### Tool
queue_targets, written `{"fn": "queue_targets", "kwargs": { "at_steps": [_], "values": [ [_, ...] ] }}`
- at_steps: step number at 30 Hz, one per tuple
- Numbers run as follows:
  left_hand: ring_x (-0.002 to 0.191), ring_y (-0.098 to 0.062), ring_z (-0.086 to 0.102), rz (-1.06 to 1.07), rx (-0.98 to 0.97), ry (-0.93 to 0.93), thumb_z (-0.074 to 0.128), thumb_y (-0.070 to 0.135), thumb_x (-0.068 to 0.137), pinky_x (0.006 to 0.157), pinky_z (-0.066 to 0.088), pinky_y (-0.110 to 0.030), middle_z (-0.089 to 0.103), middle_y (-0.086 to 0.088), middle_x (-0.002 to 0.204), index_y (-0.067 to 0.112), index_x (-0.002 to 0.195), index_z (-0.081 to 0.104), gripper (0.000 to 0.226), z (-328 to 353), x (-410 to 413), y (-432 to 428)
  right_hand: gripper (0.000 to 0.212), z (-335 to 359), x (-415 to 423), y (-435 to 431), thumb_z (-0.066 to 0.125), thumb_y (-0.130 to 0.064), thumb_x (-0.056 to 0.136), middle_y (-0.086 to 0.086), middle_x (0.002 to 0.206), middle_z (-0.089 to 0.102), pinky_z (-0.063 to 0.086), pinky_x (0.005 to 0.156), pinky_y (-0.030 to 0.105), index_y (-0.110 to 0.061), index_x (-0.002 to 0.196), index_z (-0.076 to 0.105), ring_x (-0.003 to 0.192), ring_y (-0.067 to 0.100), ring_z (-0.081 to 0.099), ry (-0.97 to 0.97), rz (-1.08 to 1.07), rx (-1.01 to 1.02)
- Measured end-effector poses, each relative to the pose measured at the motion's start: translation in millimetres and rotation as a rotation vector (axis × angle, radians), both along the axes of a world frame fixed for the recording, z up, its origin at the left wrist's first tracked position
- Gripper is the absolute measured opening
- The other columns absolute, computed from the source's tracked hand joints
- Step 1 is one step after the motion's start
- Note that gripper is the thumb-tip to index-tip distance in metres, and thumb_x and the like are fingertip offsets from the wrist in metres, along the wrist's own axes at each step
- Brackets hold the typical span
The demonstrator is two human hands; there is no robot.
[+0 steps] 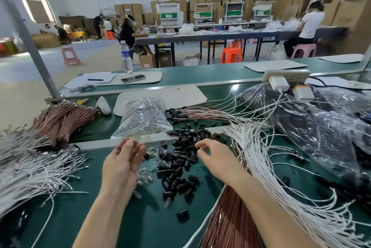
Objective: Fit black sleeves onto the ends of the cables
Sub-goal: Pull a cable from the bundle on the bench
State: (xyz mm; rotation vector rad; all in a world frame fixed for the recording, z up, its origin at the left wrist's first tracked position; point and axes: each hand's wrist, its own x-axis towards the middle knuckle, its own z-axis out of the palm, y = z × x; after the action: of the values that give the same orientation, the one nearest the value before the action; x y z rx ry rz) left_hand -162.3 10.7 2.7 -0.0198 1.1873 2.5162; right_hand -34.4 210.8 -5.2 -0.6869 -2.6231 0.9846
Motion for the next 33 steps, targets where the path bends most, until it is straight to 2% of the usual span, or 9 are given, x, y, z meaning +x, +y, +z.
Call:
{"fn": "queue_targets", "kwargs": {
  "at_steps": [2,4,11,14,17,19,23,29,33],
  "values": [
    [0.074,-0.014,0.073,0.018,0.051,-0.03,0.057,0.004,0.099,0.068,0.06,-0.02,0.071,-0.009,0.087,0.001,0.106,0.064,0.01,-16.5,1.9,-13.5,0.029,-6.4,-6.9,-7.9,0.053,-0.032,0.104,-0.006,0.121,0.061,0.051,0.089,0.03,-0.029,0.132,0.06,0.103,0.012,0.062,-0.114,0.032,0.091],
    [0.076,-0.015,0.074,0.029,0.095,-0.052,0.057,0.004,0.098,0.069,0.06,-0.021,0.074,-0.008,0.085,0.001,0.106,0.065,0.012,-26.8,2.6,-21.1,0.031,-13.7,-11.3,-14.0,0.055,-0.035,0.103,-0.002,0.127,0.059,0.05,0.098,0.037,-0.028,0.134,0.058,0.117,0.019,0.056,-0.173,0.034,0.193],
    [0.079,-0.017,0.075,0.026,0.115,-0.048,0.057,0.002,0.096,0.07,0.061,-0.023,0.076,-0.009,0.087,0.004,0.098,0.07,0.013,-35.3,-1.3,-25.1,0.021,-25.8,-11.0,-20.3,0.058,-0.029,0.102,-0.007,0.118,0.061,0.049,0.089,0.025,-0.025,0.123,0.058,0.105,0.012,0.059,-0.038,-0.026,0.257],
    [0.08,-0.018,0.075,0.011,0.128,-0.061,0.058,0.002,0.096,0.069,0.061,-0.023,0.075,-0.01,0.088,0.003,0.099,0.071,0.014,-37.1,-3.5,-25.9,0.025,-27.0,-6.3,-20.5,0.054,-0.023,0.105,-0.001,0.104,0.067,0.054,0.072,0.02,-0.026,0.128,0.062,0.076,0.011,0.063,0.195,-0.12,-0.091],
    [0.079,-0.018,0.075,0.017,0.135,-0.056,0.056,0.001,0.097,0.068,0.06,-0.023,0.075,-0.01,0.087,0.003,0.099,0.07,0.014,-38.3,-4.7,-24.2,0.023,-20.5,-3.5,-22.9,0.057,-0.008,0.101,0.009,0.094,0.075,0.062,0.075,0.029,-0.009,0.121,0.068,0.082,0.019,0.072,0.565,-0.171,-1.028],
    [0.079,-0.018,0.075,0.014,0.134,-0.047,0.057,0.002,0.095,0.069,0.06,-0.023,0.075,-0.01,0.088,0.003,0.101,0.069,0.013,-39.2,-4.2,-23.3,0.025,-18.9,-2.7,-26.7,0.06,-0.004,0.094,0.016,0.102,0.076,0.063,0.076,0.03,-0.002,0.118,0.067,0.088,0.024,0.075,0.706,-0.156,-1.427],
    [0.08,-0.018,0.075,0.021,0.132,-0.034,0.056,0.003,0.096,0.069,0.061,-0.024,0.075,-0.01,0.089,0.003,0.102,0.069,0.014,-40.3,-4.1,-22.9,0.032,-18.9,-3.0,-34.3,0.062,-0.001,0.089,0.025,0.114,0.073,0.063,0.073,0.031,0.003,0.121,0.063,0.095,0.029,0.075,0.711,-0.105,-1.6],
    [0.077,-0.017,0.075,0.085,0.152,-0.074,0.054,0.001,0.099,0.067,0.06,-0.023,0.075,-0.01,0.085,0.004,0.092,0.072,0.02,-36.8,-6.4,-21.2,0.032,-18.3,-2.3,-32.4,0.061,-0.001,0.09,0.026,0.115,0.072,0.063,0.072,0.03,0.002,0.122,0.063,0.097,0.03,0.075,0.71,-0.093,-1.631],
    [0.077,-0.016,0.075,0.083,0.136,-0.071,0.053,0.001,0.1,0.067,0.06,-0.023,0.075,-0.008,0.085,0.004,0.096,0.069,0.017,-35.6,-5.9,-19.1,0.03,-18.7,-3.0,-33.5,0.06,0.0,0.091,0.026,0.116,0.071,0.063,0.073,0.031,0.0,0.121,0.062,0.1,0.031,0.075,0.686,-0.084,-1.652]
  ]
}}
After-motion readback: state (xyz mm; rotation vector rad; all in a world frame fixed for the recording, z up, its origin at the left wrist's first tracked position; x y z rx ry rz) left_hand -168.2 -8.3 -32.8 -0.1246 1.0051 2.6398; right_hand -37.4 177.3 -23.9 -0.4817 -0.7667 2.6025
